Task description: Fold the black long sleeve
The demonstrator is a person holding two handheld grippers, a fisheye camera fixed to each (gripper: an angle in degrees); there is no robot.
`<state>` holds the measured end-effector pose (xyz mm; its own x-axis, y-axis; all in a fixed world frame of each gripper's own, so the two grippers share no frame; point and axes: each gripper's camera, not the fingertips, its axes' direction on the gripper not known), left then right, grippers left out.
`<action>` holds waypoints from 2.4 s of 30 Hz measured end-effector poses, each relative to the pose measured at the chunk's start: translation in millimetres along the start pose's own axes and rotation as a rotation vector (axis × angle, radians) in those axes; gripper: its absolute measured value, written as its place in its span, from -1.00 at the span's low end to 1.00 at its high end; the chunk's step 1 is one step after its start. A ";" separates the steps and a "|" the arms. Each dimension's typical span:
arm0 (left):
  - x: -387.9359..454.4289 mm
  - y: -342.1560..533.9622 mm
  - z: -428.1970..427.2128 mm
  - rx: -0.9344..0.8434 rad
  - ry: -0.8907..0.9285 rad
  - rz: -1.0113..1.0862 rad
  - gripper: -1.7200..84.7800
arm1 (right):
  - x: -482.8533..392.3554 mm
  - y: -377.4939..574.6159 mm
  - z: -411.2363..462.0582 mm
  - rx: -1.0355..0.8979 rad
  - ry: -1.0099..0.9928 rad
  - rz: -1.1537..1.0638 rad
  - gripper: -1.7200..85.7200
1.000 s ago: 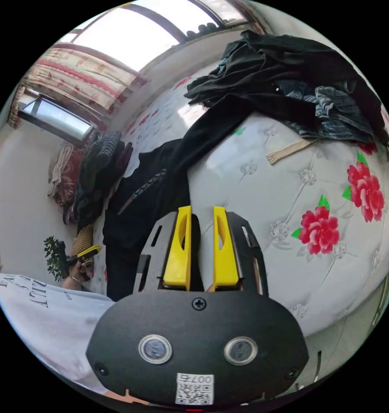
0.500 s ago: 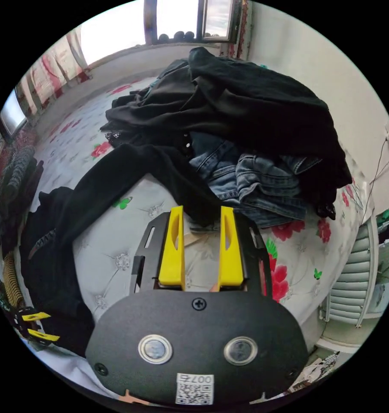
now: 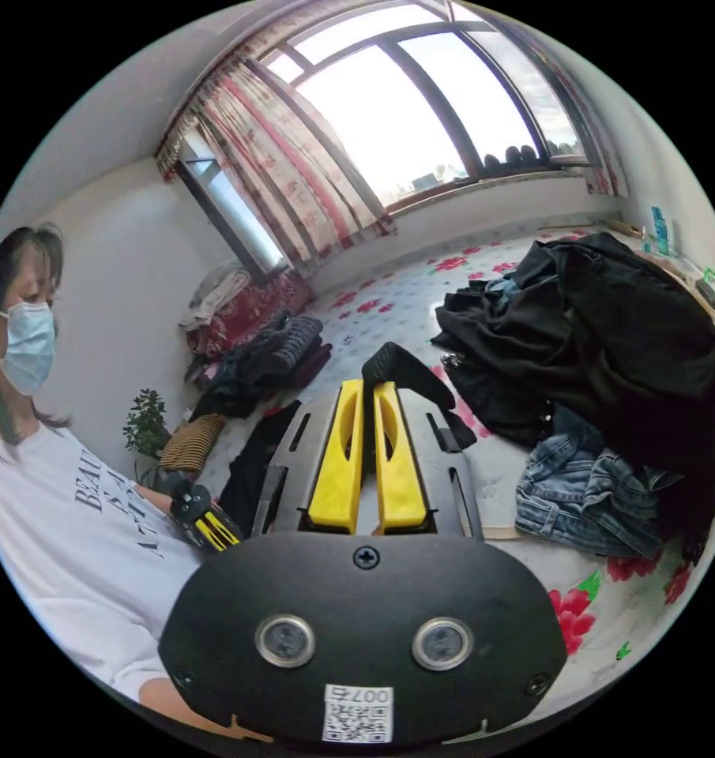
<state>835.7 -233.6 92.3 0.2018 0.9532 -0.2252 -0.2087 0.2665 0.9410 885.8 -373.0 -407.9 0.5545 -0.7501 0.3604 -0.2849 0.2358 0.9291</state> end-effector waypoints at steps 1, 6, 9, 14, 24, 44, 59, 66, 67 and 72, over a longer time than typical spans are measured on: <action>-0.9 3.2 -1.6 0.005 -0.004 -0.020 -0.84 | -6.4 0.4 -5.4 0.006 -0.018 0.013 -0.96; -3.5 39.2 -50.3 0.099 -0.039 -0.170 -0.80 | -66.8 5.7 -30.6 0.032 -0.176 0.110 -0.96; -6.4 76.1 -99.7 0.153 -0.131 -0.252 -0.80 | -159.1 -3.2 -44.2 0.091 -0.380 -0.015 -0.96; -14.4 163.0 -183.4 0.306 -0.234 -0.462 -0.80 | -360.3 14.2 -16.7 0.048 -0.597 -0.312 -0.96; 1.9 346.6 -242.3 0.354 -0.375 -0.930 -0.80 | -600.7 294.6 306.1 -0.566 -0.699 -0.491 -0.86; 37.4 351.3 -237.9 0.197 -0.364 -1.150 -0.69 | -253.9 457.0 331.6 -0.672 0.063 0.069 -0.82; 80.0 276.5 -179.3 -0.155 -0.335 -1.115 -0.79 | -153.6 586.3 298.6 -1.022 0.190 0.128 -0.87; 66.7 261.5 -200.3 -0.205 -0.254 -0.976 -0.94 | -117.4 535.5 272.0 -0.934 -0.130 0.188 -0.95; 62.7 267.2 -208.9 -0.165 -0.214 -0.990 -0.94 | -113.6 526.8 266.9 -0.908 -0.160 0.198 -0.95; 12.3 306.5 -283.6 0.116 0.050 -1.015 -0.97 | -97.3 412.4 241.2 -0.702 -0.307 0.164 -0.96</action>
<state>502.8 -99.6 306.3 0.1908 0.2908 -0.9376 0.1331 0.9387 0.3182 525.7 -351.8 -79.9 0.2779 -0.7852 0.5533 0.2734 0.6168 0.7381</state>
